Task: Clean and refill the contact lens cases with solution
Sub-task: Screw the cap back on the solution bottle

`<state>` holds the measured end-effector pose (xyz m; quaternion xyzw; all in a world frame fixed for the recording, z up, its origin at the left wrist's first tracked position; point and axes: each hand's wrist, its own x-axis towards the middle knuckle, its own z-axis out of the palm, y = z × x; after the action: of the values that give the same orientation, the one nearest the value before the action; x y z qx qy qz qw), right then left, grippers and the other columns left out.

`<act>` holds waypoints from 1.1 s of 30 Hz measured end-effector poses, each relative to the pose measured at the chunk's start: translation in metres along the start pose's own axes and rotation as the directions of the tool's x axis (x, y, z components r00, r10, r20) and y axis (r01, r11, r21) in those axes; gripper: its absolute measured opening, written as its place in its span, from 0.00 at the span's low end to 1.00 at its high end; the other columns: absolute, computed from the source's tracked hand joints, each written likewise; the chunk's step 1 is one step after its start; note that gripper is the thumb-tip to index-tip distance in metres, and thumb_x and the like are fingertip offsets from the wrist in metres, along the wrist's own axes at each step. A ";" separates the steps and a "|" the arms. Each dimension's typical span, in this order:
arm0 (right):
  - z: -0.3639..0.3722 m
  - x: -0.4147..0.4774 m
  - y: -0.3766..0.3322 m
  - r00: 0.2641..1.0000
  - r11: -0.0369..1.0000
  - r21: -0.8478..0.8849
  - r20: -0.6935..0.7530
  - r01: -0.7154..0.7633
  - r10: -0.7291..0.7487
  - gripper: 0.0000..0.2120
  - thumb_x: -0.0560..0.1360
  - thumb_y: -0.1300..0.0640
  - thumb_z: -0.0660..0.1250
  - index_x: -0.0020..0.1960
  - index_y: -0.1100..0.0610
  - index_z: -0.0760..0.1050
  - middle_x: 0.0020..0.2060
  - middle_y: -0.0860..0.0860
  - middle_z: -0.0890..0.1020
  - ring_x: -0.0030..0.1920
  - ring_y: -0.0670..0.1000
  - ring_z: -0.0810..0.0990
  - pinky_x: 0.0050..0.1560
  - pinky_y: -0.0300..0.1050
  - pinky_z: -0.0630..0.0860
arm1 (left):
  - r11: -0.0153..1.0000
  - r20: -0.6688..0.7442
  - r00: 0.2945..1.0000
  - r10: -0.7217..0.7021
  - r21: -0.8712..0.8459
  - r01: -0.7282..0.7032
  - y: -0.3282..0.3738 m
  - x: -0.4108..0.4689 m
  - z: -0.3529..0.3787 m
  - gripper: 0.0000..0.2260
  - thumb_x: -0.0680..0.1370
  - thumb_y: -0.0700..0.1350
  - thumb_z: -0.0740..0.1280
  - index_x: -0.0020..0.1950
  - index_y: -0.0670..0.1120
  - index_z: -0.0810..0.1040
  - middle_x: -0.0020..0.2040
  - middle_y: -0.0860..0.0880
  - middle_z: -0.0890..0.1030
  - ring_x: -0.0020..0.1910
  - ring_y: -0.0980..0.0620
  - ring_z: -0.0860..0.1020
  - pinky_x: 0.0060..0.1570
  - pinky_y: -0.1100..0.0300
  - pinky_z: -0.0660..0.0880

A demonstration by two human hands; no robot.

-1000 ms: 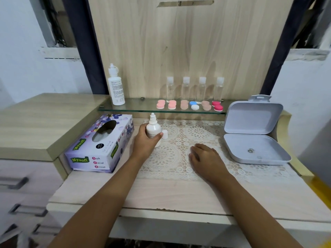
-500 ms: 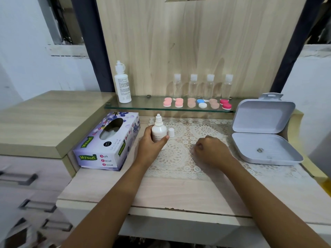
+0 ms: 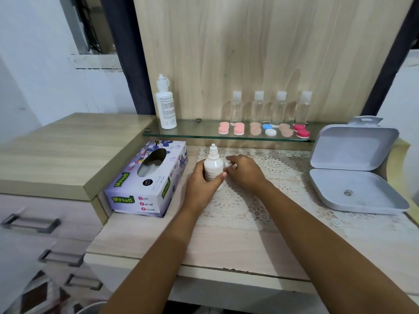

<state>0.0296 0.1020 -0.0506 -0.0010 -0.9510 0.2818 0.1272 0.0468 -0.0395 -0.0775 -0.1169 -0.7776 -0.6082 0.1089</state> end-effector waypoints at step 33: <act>-0.071 0.004 -0.065 0.943 0.951 -0.016 0.140 0.309 -0.303 0.14 0.73 0.52 0.69 0.56 0.57 0.78 0.48 0.51 0.81 0.50 0.48 0.78 0.50 0.41 0.74 | 0.998 0.027 0.999 -0.022 -0.050 0.024 0.002 0.001 0.000 0.15 0.72 0.48 0.72 0.57 0.52 0.72 0.48 0.57 0.79 0.47 0.57 0.77 0.46 0.63 0.73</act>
<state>0.0479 0.0853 0.0424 0.1635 -0.9511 0.2402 0.1045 0.0465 -0.0395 -0.0757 -0.1188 -0.7648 -0.6270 0.0886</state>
